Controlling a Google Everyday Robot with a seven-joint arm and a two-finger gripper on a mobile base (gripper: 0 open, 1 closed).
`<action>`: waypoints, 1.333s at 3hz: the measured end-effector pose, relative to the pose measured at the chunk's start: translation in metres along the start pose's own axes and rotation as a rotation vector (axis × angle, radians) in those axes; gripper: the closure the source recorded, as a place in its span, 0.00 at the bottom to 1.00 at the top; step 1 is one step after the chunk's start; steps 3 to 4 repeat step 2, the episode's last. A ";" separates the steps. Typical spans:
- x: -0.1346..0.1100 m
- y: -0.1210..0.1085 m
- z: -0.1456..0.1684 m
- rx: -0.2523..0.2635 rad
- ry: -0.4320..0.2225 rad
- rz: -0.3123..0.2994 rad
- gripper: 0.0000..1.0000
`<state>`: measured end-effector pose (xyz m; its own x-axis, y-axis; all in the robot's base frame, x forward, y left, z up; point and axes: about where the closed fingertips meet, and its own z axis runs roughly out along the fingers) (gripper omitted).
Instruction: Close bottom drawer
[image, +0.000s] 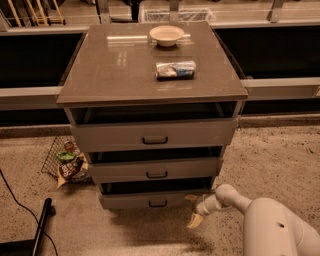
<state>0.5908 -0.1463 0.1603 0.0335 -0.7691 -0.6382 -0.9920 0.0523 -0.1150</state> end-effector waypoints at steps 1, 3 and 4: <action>0.000 0.000 0.000 0.000 0.000 0.000 0.00; 0.000 0.000 0.000 0.000 0.000 0.000 0.00; 0.000 0.000 0.000 0.000 0.000 0.000 0.00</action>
Offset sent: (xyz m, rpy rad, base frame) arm 0.0000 0.0000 0.0000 0.0000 0.0000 0.0000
